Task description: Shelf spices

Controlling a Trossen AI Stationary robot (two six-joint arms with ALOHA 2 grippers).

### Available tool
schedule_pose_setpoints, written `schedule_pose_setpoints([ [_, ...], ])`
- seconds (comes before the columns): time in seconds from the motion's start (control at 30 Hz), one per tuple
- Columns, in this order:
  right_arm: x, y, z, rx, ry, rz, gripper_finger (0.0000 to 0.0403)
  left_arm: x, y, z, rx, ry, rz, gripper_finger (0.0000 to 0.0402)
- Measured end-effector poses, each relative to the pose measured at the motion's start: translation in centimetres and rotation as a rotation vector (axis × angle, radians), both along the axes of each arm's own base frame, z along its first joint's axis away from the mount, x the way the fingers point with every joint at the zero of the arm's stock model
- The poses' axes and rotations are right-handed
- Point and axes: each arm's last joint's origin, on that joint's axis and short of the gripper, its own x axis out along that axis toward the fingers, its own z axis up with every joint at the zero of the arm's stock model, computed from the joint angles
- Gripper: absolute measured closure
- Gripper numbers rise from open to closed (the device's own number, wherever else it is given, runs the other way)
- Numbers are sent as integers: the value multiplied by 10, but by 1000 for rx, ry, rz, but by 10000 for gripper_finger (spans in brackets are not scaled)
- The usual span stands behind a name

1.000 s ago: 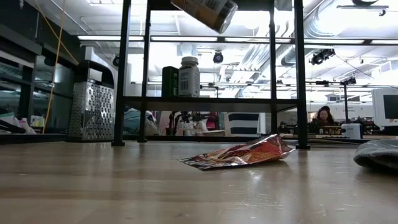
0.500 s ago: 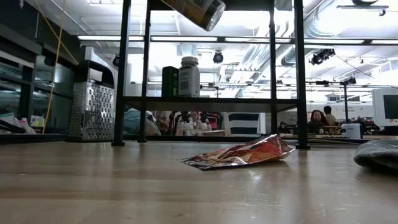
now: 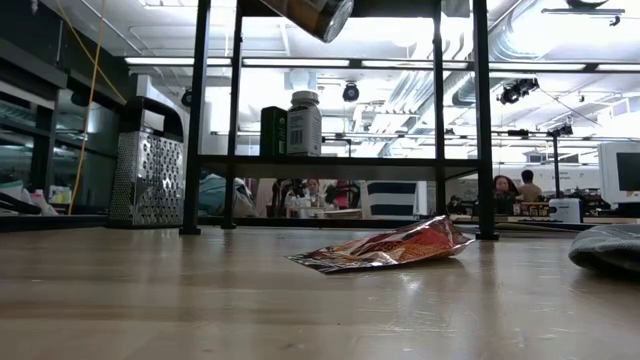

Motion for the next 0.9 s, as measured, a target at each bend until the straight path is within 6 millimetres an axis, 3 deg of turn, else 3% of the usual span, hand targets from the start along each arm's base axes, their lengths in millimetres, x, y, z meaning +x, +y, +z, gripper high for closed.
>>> schedule_pose_setpoints([
  [0.23, 13, 11, -8, -79, 21, 188, 41, 1, 2, 0, 141, 19, -115, 135],
  [0.6, 14, 5, -15, -312, 104, 123, 40, 20, -1, -6, 166, -23, -157, 135],
  [0.9, 12, 8, -17, -273, 113, 133, 40, 31, -2, 0, 180, -130, -144, 135],
])
